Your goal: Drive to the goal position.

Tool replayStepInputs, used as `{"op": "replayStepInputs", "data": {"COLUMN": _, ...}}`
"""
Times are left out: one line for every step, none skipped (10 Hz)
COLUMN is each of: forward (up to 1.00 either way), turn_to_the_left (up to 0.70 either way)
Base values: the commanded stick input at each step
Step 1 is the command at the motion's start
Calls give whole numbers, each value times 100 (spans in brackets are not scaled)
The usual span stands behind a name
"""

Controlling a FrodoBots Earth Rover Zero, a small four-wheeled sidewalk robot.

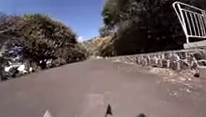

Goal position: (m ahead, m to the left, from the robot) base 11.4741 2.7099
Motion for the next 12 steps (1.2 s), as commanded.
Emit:
{"op": "replayStepInputs", "data": {"forward": 85, "turn_to_the_left": 0}}
{"op": "replayStepInputs", "data": {"forward": 85, "turn_to_the_left": 0}}
{"op": "replayStepInputs", "data": {"forward": 85, "turn_to_the_left": 0}}
{"op": "replayStepInputs", "data": {"forward": 85, "turn_to_the_left": 0}}
{"op": "replayStepInputs", "data": {"forward": 85, "turn_to_the_left": 0}}
{"op": "replayStepInputs", "data": {"forward": 85, "turn_to_the_left": 0}}
{"op": "replayStepInputs", "data": {"forward": 85, "turn_to_the_left": 0}}
{"op": "replayStepInputs", "data": {"forward": 85, "turn_to_the_left": 0}}
{"op": "replayStepInputs", "data": {"forward": 85, "turn_to_the_left": 0}}
{"op": "replayStepInputs", "data": {"forward": 85, "turn_to_the_left": 0}}
{"op": "replayStepInputs", "data": {"forward": 85, "turn_to_the_left": 0}}
{"op": "replayStepInputs", "data": {"forward": 85, "turn_to_the_left": 0}}
